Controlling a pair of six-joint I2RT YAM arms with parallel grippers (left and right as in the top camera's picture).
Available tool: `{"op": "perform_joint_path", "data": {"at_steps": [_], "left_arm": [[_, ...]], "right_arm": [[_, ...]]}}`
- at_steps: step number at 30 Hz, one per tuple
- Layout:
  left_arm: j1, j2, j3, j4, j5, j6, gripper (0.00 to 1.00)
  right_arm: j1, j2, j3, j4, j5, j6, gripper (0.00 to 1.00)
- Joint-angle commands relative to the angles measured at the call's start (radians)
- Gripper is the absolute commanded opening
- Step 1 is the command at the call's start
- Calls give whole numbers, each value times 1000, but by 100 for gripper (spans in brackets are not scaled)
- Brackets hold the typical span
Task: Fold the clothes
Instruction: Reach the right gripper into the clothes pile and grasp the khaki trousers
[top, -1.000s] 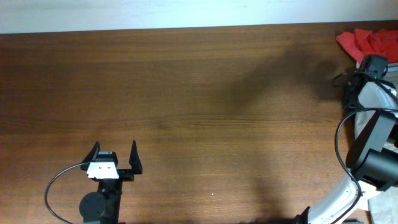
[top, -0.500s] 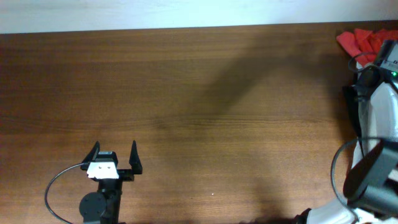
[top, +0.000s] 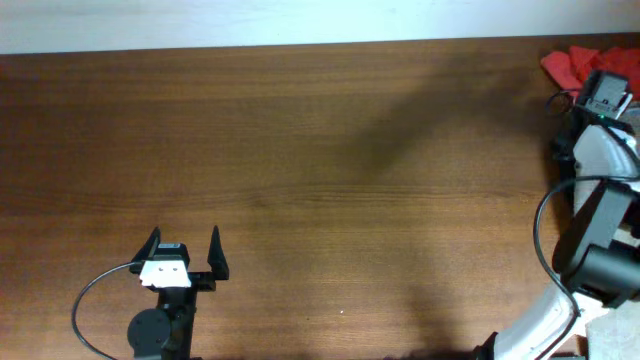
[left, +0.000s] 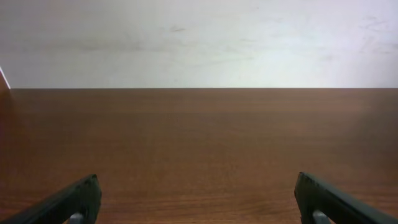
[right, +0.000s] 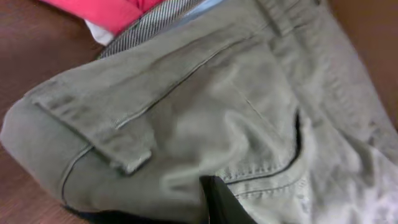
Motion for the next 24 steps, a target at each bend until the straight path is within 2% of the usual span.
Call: {"op": "perform_joint_path", "data": {"at_steps": [1, 4, 5, 10, 13, 18, 20, 22, 24], "left_arm": [[5, -5, -6, -2, -7, -2, 99], [5, -5, -6, -2, -7, -2, 99], [5, -5, -6, -2, -7, -2, 99], [5, -5, -6, -2, -7, -2, 99], [5, -5, -6, -2, -7, -2, 99], [5, -5, -6, -2, -7, -2, 99], [5, -5, -6, -2, -7, -2, 99], [5, -5, -6, -2, -7, -2, 99], [5, -5, -6, -2, -7, -2, 99]], "right_arm": [[5, 77, 10, 23, 31, -16, 25], [5, 124, 10, 26, -23, -31, 39], [5, 129, 10, 30, -56, -37, 48], [6, 129, 10, 0, -204, -133, 63], [0, 130, 10, -2, -124, -139, 63], [-61, 130, 10, -9, -100, -139, 52], [-80, 130, 10, -16, -99, -140, 43], [-91, 130, 10, -18, -99, -139, 41], [-93, 130, 10, -16, -91, -139, 18]]}}
